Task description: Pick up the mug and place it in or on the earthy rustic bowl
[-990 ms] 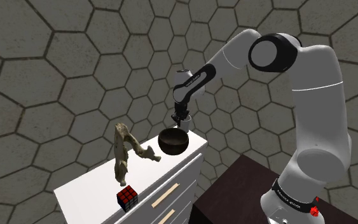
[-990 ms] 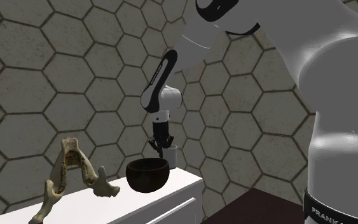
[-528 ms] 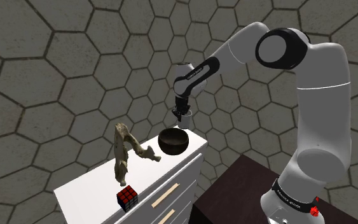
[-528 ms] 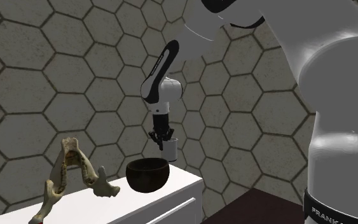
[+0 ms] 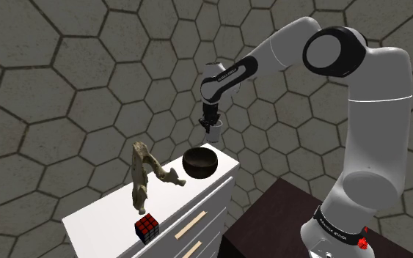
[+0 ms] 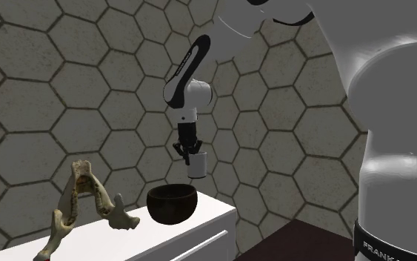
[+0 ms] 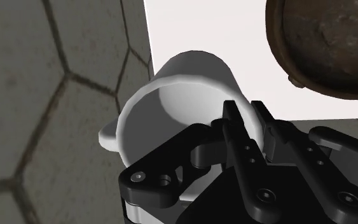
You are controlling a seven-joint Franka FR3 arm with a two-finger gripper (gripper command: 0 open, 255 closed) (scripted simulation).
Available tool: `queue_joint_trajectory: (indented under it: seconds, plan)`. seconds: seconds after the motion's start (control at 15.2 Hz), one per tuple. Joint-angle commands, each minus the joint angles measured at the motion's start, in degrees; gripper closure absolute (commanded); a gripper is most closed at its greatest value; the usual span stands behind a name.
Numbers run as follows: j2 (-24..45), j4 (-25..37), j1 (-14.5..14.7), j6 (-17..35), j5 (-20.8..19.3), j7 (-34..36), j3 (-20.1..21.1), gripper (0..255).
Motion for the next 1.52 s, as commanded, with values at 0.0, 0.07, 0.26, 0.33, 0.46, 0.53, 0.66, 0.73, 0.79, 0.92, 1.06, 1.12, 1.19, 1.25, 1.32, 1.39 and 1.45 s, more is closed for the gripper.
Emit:
queue_joint_trajectory:
  seconds: [0.0,0.07,0.26,0.33,0.46,0.53,0.66,0.73,0.79,0.92,1.06,1.12,1.19,1.25,1.32,1.39,1.45]
  plan:
    - [-1.0,0.2,0.0,-1.3,0.0,-0.1,0.0,255]
    - [-1.4,0.4,0.0,-1.9,0.1,-0.1,0.0,255]
    - [-2.6,1.2,0.0,-3.8,0.1,-0.3,0.0,255]
    - [-3.0,1.4,0.0,-4.5,0.1,-0.3,0.0,255]
    - [-3.8,2.0,0.0,-5.8,0.2,-0.4,0.1,255]
    - [-4.1,2.3,0.0,-6.4,0.2,-0.5,0.1,255]
    - [-4.8,3.0,0.0,-7.7,0.2,-0.6,0.1,255]
    - [-5.0,3.1,0.0,-8.1,0.3,-0.6,0.1,255]
    - [-6.1,1.7,0.8,-7.9,0.1,0.6,0.4,255]
    - [-8.3,-0.8,2.2,-7.7,-0.1,2.9,1.2,255]
    - [-10.3,-3.0,3.6,-7.7,-0.3,5.3,2.1,255]
    - [-11.3,-4.0,4.3,-7.7,-0.4,6.5,2.5,255]
    - [-12.2,-5.0,5.1,-7.8,-0.4,7.7,3.0,255]
    - [-13.1,-5.8,5.8,-7.8,-0.4,8.9,3.5,255]
    - [-13.9,-6.6,6.5,-8.0,-0.4,10.1,4.0,255]
    - [-14.7,-7.4,7.2,-8.1,-0.4,11.4,4.6,255]
    - [-15.4,-8.0,7.9,-8.2,-0.4,12.6,5.1,255]
